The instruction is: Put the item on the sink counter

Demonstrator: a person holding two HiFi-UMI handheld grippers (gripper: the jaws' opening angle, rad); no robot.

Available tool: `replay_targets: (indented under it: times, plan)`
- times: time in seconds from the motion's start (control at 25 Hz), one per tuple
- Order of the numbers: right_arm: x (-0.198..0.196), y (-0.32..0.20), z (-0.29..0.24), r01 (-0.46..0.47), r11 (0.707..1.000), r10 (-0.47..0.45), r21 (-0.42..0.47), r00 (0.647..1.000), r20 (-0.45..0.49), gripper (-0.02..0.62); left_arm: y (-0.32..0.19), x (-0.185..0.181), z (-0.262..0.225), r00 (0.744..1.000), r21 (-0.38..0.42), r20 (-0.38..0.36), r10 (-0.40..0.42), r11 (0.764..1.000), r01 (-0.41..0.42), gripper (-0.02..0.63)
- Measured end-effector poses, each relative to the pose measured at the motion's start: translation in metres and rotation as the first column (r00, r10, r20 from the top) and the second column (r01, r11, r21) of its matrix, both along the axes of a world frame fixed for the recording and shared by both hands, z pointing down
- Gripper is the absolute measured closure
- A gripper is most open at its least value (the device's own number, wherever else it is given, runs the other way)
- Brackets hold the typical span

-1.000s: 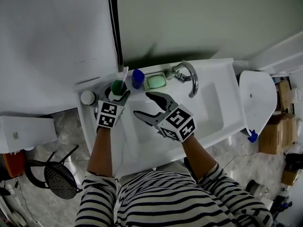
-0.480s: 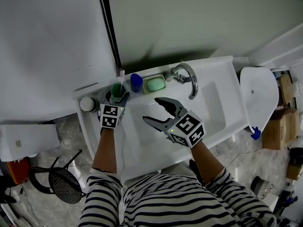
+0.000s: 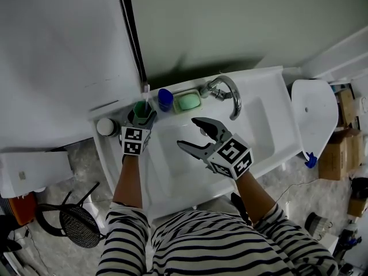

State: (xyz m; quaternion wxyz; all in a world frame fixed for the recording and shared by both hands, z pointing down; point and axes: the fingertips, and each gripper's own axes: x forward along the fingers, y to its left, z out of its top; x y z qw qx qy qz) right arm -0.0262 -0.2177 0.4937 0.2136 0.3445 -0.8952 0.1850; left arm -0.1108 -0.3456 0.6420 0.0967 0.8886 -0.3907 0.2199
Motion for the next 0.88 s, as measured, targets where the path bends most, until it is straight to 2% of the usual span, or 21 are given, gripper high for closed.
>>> replay_targets:
  times: [0.48,0.6,0.88]
  plan:
    - [-0.003,0.001,-0.004,0.004,1.000,-0.004,-0.001,1.000,0.003,0.278,0.002,0.001,0.003,1.000,-0.016,0.004,0.027,1.000,-0.027,0.296]
    - [-0.004,0.003,-0.006,0.009,1.000,-0.009,-0.002,1.000,0.007,0.278,0.002,0.002,-0.002,0.999,-0.015,0.006,0.036,0.999,-0.036,0.258]
    - [-0.006,0.004,-0.015,0.001,1.000,-0.001,0.021,1.000,0.024,0.278,0.005,-0.007,-0.018,0.999,0.003,0.028,0.029,1.000,-0.029,0.245]
